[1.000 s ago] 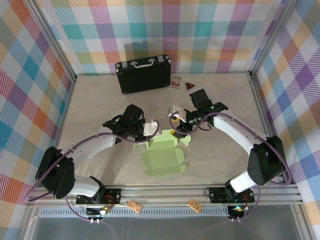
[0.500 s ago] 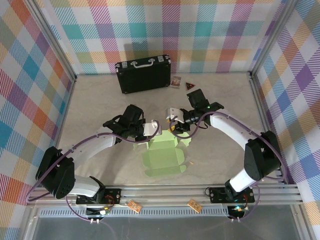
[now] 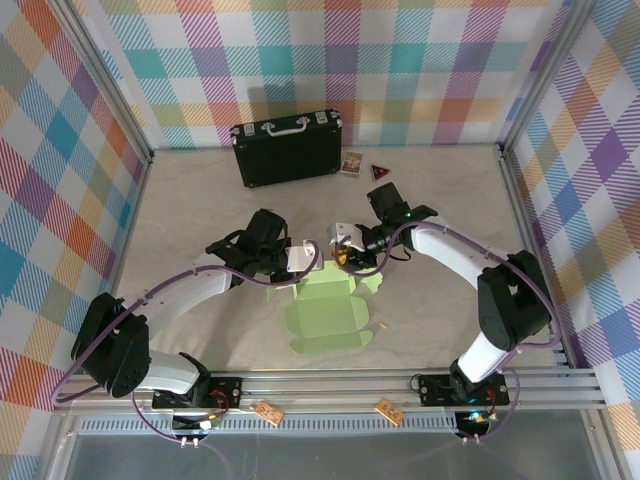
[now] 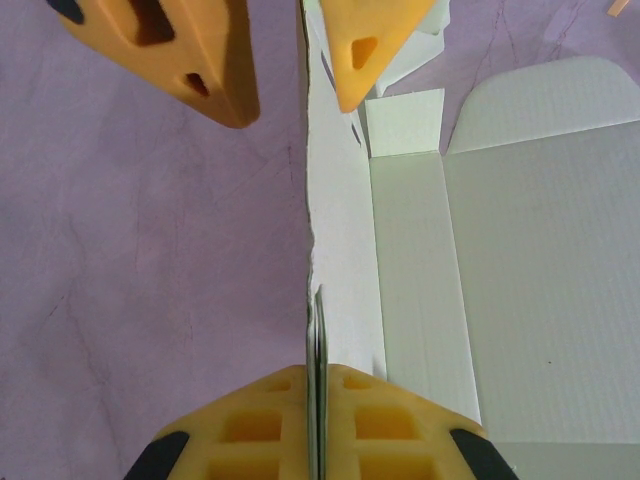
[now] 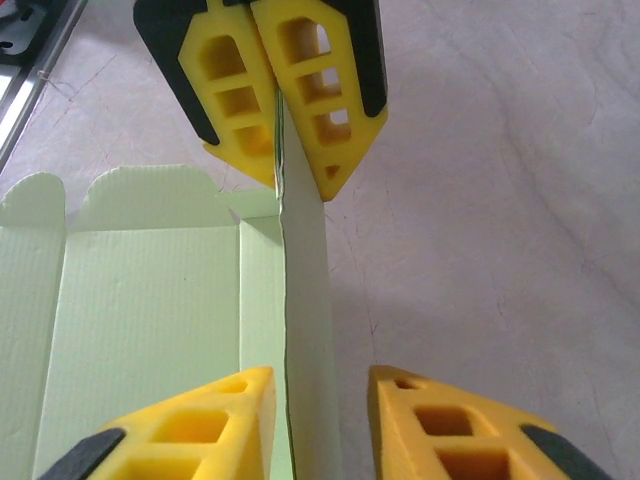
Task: Fold the paper box
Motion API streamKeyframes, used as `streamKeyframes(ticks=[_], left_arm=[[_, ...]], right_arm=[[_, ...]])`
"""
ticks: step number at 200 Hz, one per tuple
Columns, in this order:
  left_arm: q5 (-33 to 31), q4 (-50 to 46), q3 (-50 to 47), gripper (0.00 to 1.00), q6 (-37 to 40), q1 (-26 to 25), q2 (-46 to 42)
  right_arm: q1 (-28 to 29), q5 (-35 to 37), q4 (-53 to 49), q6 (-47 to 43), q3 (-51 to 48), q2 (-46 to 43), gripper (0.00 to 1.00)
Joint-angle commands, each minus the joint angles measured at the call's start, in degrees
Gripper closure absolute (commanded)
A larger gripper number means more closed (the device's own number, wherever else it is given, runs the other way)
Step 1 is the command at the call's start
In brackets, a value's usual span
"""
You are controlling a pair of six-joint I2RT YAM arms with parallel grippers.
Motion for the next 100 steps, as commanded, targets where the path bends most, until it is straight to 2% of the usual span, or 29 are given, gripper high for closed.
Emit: streamKeyframes(ticks=[1, 35, 42, 60, 80, 100], left_arm=[[1.4, -2.4, 0.2, 0.95, 1.5, 0.4, 0.8], [1.0, -2.4, 0.2, 0.92, 1.1, 0.4, 0.7], [0.7, -2.5, 0.3, 0.86, 0.8, 0.4, 0.7], [1.0, -5.4, 2.2, 0.60, -0.4, 0.3, -0.1], [2.3, -9.5, 5.6, 0.42, -4.1, 0.2, -3.5], [0.9, -11.3, 7.6, 0.39, -8.1, 0.4, -8.6]], right_arm=[[0.3, -2.4, -1.0, -2.0, -0.1, 0.5, 0.75], [0.3, -2.5, -1.3, -2.4, 0.6, 0.5, 0.91], [0.3, -2.3, -1.5, -2.6, 0.6, 0.5, 0.95], [0.4, -1.2, -1.3, -2.7, 0.7, 0.4, 1.00], [0.3, 0.0, -1.7, -3.4, 0.9, 0.3, 1.00], [0.3, 0.7, -1.8, -3.8, 1.4, 0.2, 1.00]])
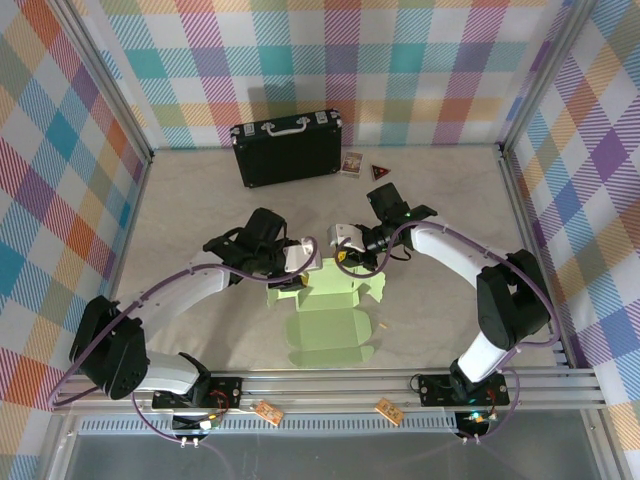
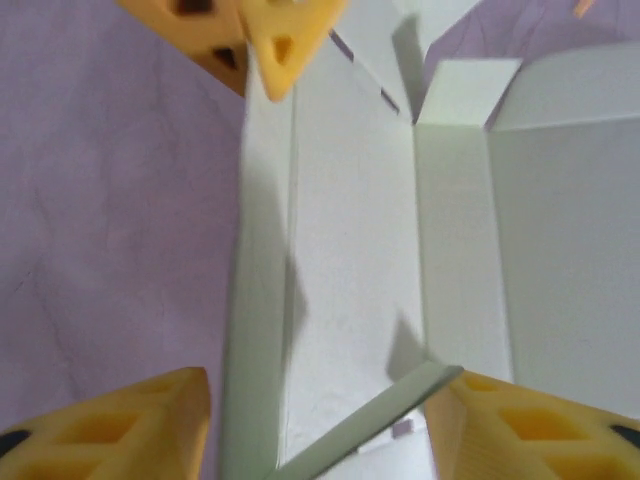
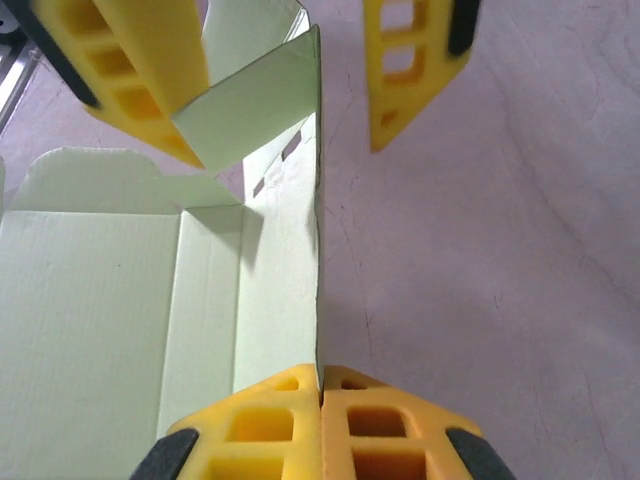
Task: Fold the paper box
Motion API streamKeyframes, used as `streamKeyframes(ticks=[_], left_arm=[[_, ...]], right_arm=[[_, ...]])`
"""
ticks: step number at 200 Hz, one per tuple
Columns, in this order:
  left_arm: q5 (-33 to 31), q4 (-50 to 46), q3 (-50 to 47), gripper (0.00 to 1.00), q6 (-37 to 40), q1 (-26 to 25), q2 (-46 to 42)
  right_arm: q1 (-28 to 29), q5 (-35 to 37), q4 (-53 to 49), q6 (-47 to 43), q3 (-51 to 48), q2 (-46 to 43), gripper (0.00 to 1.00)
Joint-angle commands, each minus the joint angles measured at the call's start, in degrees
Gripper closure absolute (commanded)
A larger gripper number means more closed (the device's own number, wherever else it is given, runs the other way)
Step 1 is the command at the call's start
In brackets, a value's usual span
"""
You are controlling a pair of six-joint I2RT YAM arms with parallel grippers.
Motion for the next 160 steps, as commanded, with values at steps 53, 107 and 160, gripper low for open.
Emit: streamKeyframes(ticks=[53, 107, 160], left_arm=[[-22.5, 10.3, -4.6, 0.32, -42.8, 3.9, -20.3], [-27.1, 2.1, -8.9, 0.35, -69.8, 9.0, -22.3], [-22.7, -0.7, -11.1, 0.34, -76.7, 10.0, -21.6]], right_arm=[[0.5, 1.3, -0.7, -3.8, 1.3, -0.4, 1.00], [3.4, 8.5, 5.3, -7.7, -3.5, -4.9, 1.00], [10.5, 19.9, 21.0, -8.9, -16.6, -11.1, 1.00]])
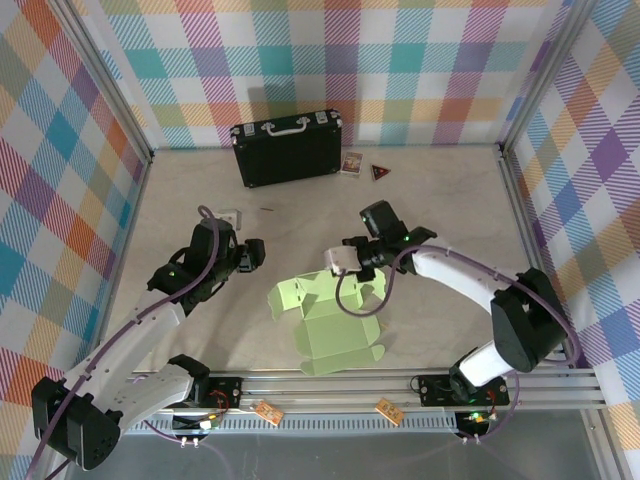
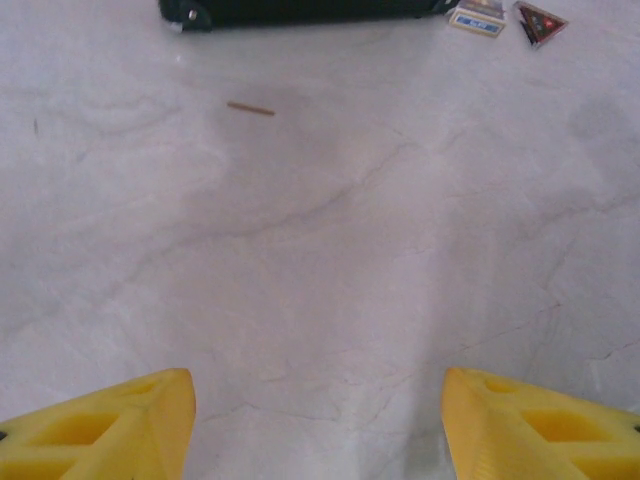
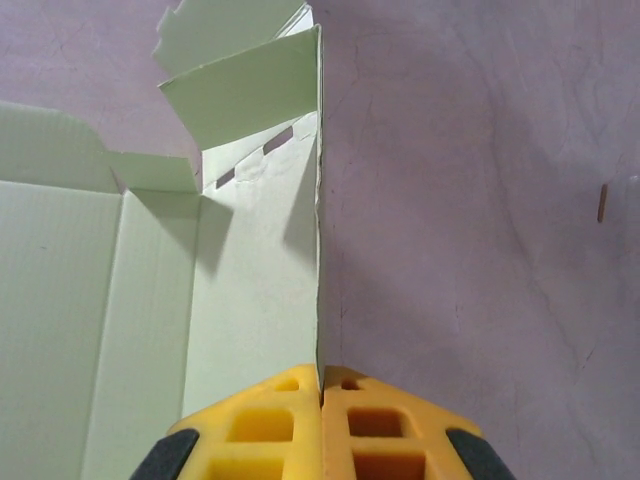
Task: Fold the paper box
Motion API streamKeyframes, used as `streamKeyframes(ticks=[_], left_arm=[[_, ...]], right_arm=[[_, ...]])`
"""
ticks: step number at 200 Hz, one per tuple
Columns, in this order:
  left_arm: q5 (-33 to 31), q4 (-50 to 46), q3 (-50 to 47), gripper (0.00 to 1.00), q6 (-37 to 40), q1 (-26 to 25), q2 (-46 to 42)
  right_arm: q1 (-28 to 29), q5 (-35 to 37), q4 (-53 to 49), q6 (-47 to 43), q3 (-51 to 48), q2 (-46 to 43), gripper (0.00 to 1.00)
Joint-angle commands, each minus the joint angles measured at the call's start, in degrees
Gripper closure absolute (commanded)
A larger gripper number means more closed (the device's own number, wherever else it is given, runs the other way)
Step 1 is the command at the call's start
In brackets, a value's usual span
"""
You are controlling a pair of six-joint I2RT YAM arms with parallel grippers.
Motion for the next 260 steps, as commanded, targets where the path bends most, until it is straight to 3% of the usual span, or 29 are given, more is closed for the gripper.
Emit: streamKeyframes(ticks=[1, 53, 112, 149, 195, 225, 260], left_arm=[[2.4, -1.5, -1.6, 0.34, -7.1, 0.6, 0.0], [8.4, -1.6, -3.4, 0.31, -10.2, 0.6, -1.6], [9.6, -2.7, 1.6, 0.27, -6.2, 0.6, -1.2], [15.5, -4.7, 11.9, 0.25, 9.0, 0.6, 4.2], [32.1, -12.3, 18.4, 0.24, 33.3, 0.7, 11.6], [32.5, -22.3, 23.7, 0.23, 46.1, 0.7, 17.2], [33.7, -30.2, 29.1, 0.24, 54.7, 0.8, 25.9]], right_arm=[[3.1, 7.2, 10.2, -2.5, -6.2, -2.7, 1.00], [8.2, 17.7, 31.1, -5.3, -15.6, -4.5, 1.00], [8.3, 20.0, 46.9, -9.7, -16.0, -4.6, 1.00], [8.3, 18.4, 60.6, -15.4, -18.9, -0.8, 1.00], [8.4, 17.2, 76.6, -19.0, -22.9, 5.0, 1.00], [8.5, 17.2, 77.1, -18.8, -23.4, 5.8, 1.00], [8.7, 17.2, 76.9, -19.1, -24.0, 6.1, 1.00]])
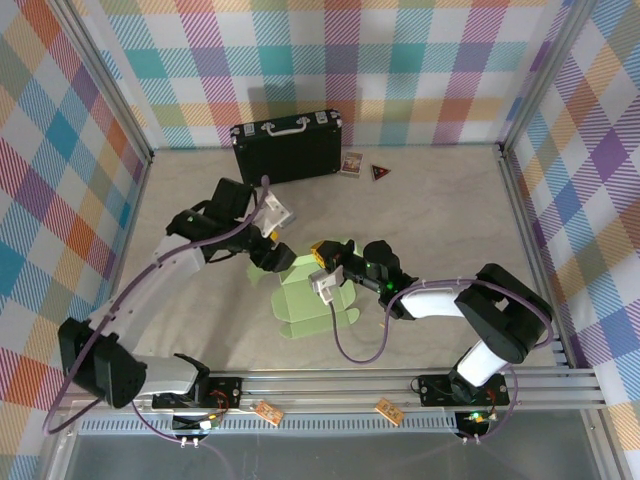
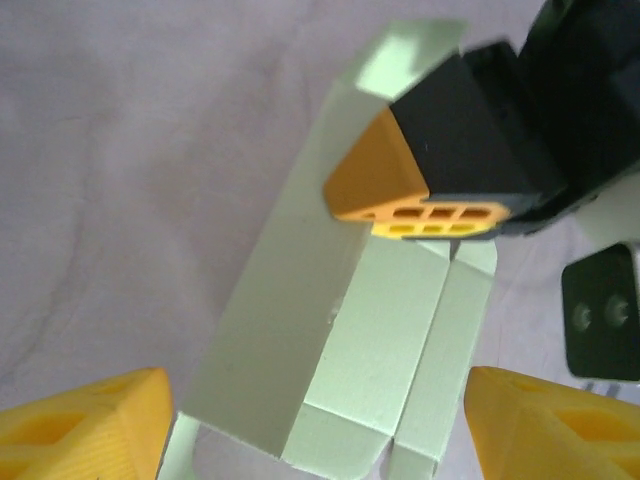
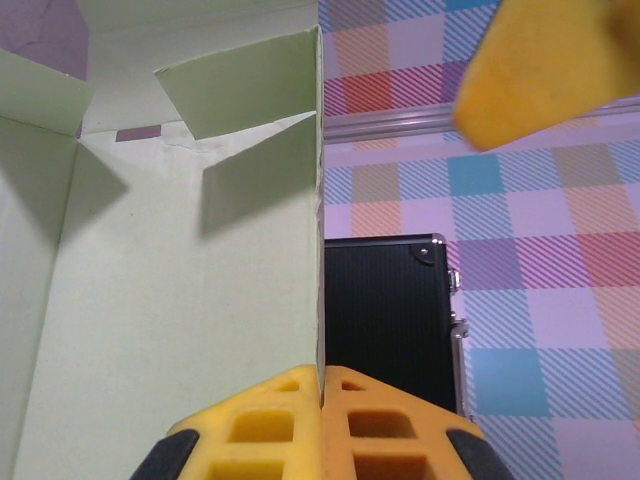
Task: Fold the paper box
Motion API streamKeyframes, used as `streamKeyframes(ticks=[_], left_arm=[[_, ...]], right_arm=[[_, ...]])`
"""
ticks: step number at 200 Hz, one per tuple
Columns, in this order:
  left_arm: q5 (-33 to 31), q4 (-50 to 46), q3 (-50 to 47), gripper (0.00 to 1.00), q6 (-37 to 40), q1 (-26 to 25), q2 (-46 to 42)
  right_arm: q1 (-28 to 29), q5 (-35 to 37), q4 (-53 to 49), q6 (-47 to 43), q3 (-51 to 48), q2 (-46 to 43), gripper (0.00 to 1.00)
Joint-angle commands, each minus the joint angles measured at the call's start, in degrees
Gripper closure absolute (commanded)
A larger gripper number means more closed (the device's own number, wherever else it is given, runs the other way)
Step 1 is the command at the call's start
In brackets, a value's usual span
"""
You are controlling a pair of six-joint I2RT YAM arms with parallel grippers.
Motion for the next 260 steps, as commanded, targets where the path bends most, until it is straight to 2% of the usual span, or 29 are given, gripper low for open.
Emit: streamKeyframes(ticks=[1, 55, 131, 183, 260], left_arm=[[3.1, -9.2, 4.2, 0.24, 11.3, 0.8, 4.5], [2.5, -14.4, 8.9, 0.24, 15.2, 0.9, 10.8], [-3.1, -14.2, 6.9, 0.26, 17.5, 1.9, 12.0], [-2.9, -14.4, 7.6, 0.31, 17.4, 1.9, 14.4], [-6.5, -11.8, 6.7, 0.41, 17.5, 1.8, 16.1]], right_arm=[[0.5, -1.2, 3.5, -0.8, -0.8, 0.4, 1.00], [0.5, -0.8, 2.3, -0.9, -1.1, 0.3, 1.00], [0.5, -0.4, 0.0, -0.8, -0.8, 0.5, 1.00], [0.5, 0.3, -1.2, -1.0, -0.7, 0.3, 1.00], [0.5, 0.4, -1.5, -1.1, -0.7, 0.7, 1.00]])
